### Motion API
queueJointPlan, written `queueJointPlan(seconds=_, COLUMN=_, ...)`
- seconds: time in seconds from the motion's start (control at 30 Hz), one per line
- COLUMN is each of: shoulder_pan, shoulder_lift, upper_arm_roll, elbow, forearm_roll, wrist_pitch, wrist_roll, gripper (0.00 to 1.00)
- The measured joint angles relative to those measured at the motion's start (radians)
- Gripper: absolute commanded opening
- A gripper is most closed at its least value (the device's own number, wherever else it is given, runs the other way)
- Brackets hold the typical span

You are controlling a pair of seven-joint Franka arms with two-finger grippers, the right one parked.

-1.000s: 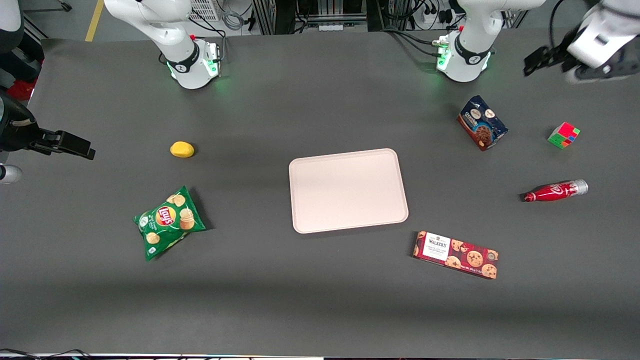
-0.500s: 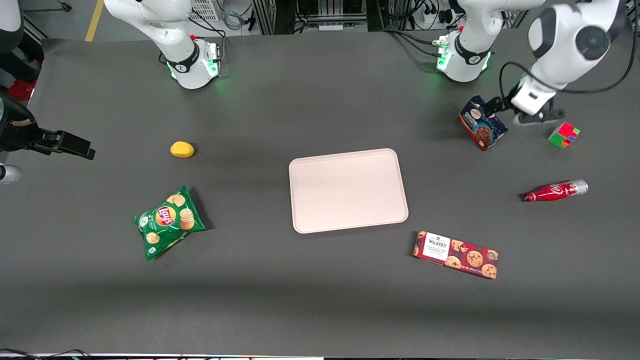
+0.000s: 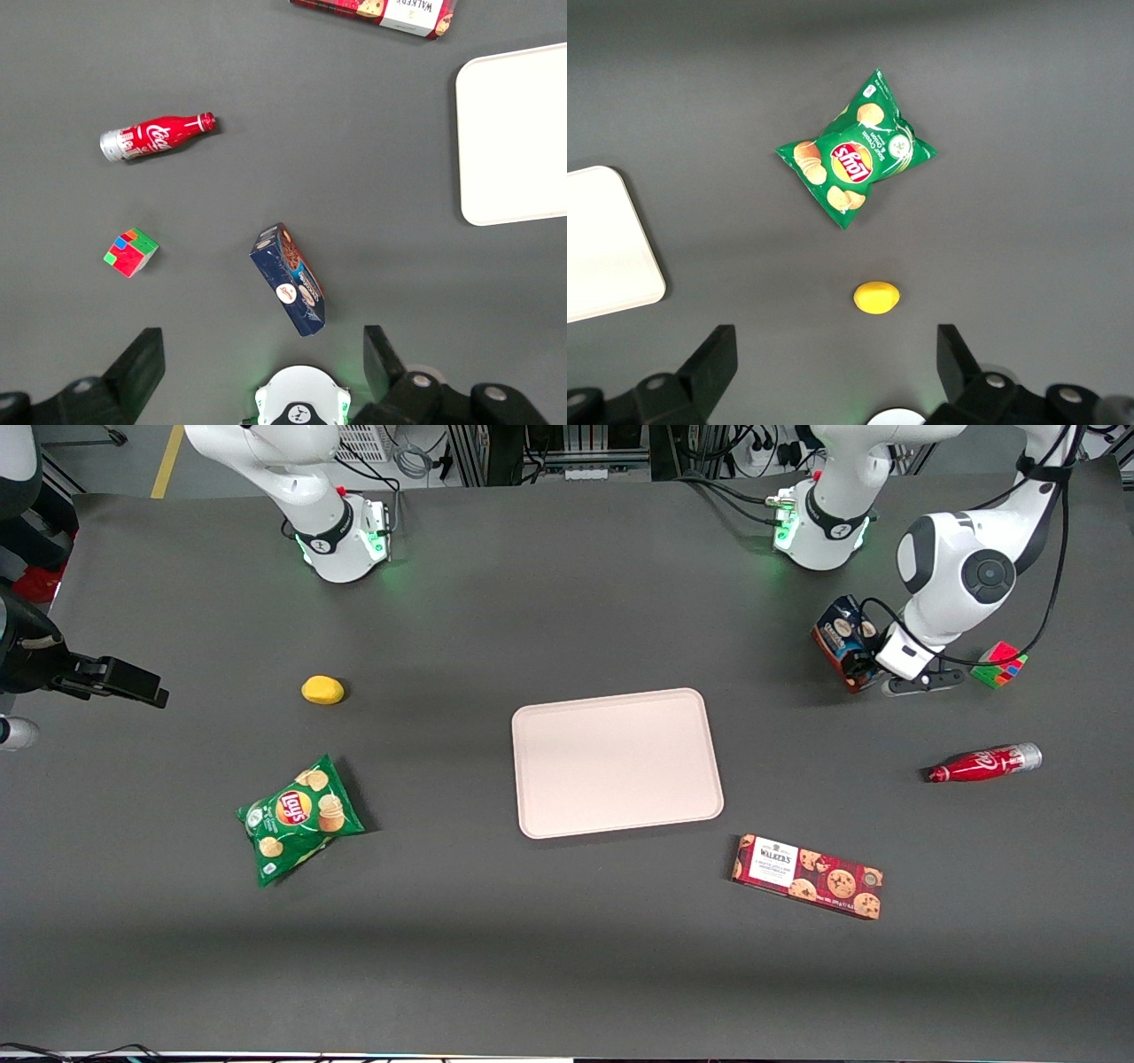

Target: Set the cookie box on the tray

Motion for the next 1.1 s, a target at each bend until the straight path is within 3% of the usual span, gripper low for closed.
queueJointPlan(seconds=0.2, shoulder_pan=0.001, shoulder_lift=-0.004, upper_arm_roll=0.001, elbow=0.001, forearm_roll=0.002, wrist_pitch=-0.012, wrist_roll=0.003, gripper=0.23)
queueJointPlan(seconds=0.57, shoulder_pan=0.000, shoulder_lift=-0.007, upper_arm_roll=-0.002, elbow=0.032, forearm_roll=0.001, wrist_pitch=-0.107, wrist_roll=0.003, gripper=0.22)
queueJointPlan(seconds=0.93, shoulder_pan=0.000, shoulder_lift=-0.062, upper_arm_roll=-0.010, elbow=0.216, forearm_roll=0.001, wrist_pitch=-0.370, wrist_roll=0.002, gripper=0.23)
queueJointPlan(seconds=1.1, shoulder_pan=0.000, shoulder_lift=-0.078, upper_arm_roll=-0.047, elbow=0.368, forearm_roll=0.000, wrist_pitch=-0.535, wrist_roll=-0.025, gripper=0.23)
